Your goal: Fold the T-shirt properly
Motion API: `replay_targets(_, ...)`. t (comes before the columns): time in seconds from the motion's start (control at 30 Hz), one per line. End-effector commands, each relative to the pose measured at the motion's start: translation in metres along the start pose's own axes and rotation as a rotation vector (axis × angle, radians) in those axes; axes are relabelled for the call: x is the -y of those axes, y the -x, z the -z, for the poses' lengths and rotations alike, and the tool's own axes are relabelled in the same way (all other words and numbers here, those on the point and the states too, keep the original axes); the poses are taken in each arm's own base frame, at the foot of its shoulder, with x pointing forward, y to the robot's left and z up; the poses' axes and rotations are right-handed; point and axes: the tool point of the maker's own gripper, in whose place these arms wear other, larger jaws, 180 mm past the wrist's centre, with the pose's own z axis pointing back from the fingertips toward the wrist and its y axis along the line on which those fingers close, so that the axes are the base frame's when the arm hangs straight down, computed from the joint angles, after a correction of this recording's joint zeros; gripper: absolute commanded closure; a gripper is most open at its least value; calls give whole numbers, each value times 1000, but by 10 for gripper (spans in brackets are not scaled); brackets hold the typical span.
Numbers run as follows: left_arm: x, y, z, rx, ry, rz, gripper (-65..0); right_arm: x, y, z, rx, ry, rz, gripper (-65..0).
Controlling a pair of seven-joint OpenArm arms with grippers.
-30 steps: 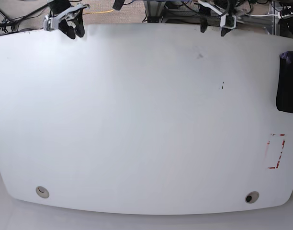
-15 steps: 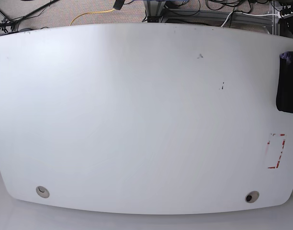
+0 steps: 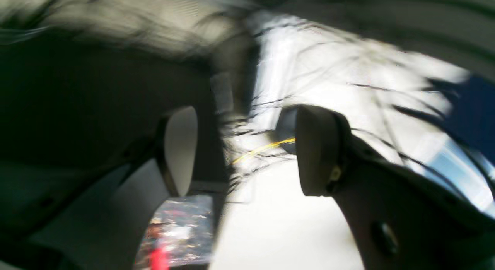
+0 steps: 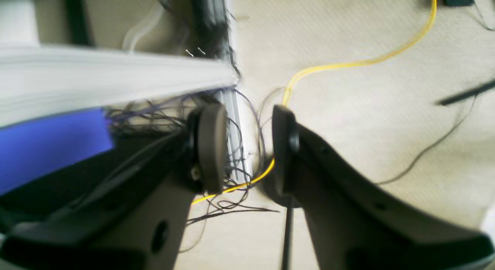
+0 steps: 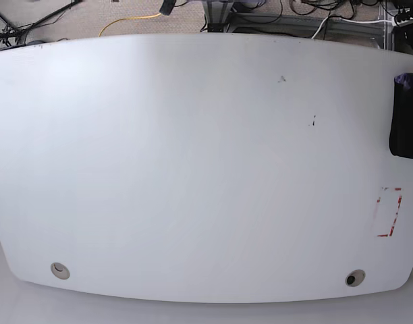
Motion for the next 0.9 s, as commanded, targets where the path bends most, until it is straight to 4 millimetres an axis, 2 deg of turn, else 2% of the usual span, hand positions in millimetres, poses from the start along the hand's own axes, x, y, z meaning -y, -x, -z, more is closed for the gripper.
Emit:
replay_targets(0.0,-10,-12,7,-7,-46,16,-365,12,0,8,-29,42,-38,-190)
replay_targets(0.03,-10,-21,11,-9,-55,41,-367,14,1,11,-52,57,-57,-190)
replay_targets(0.17,-8,-27,16,-30,-70,93,-367,18,-4,23,-107,86,-116,-192)
replay_targets(0.27,-4,-55,23,-1,-84,107,-368,22,-10,33,-172,111,-148,-192)
replay_targets(0.37,-7,-52,24,-44,-106,102,-368,23,-15,39,-209,123,-153,-193)
replay_targets(0.47,-4,-62,27,-50,-104,103,-368,21,-19,44,-229,122,-153,-193)
replay_targets(0.53,-3,-61,27,-64,-101,108,-368,21,-22,47,-243,121,-156,-193)
replay_targets(0.87,1,-60,28,-71,-95,143,-368,16,-21,49,-256,109,-151,-193)
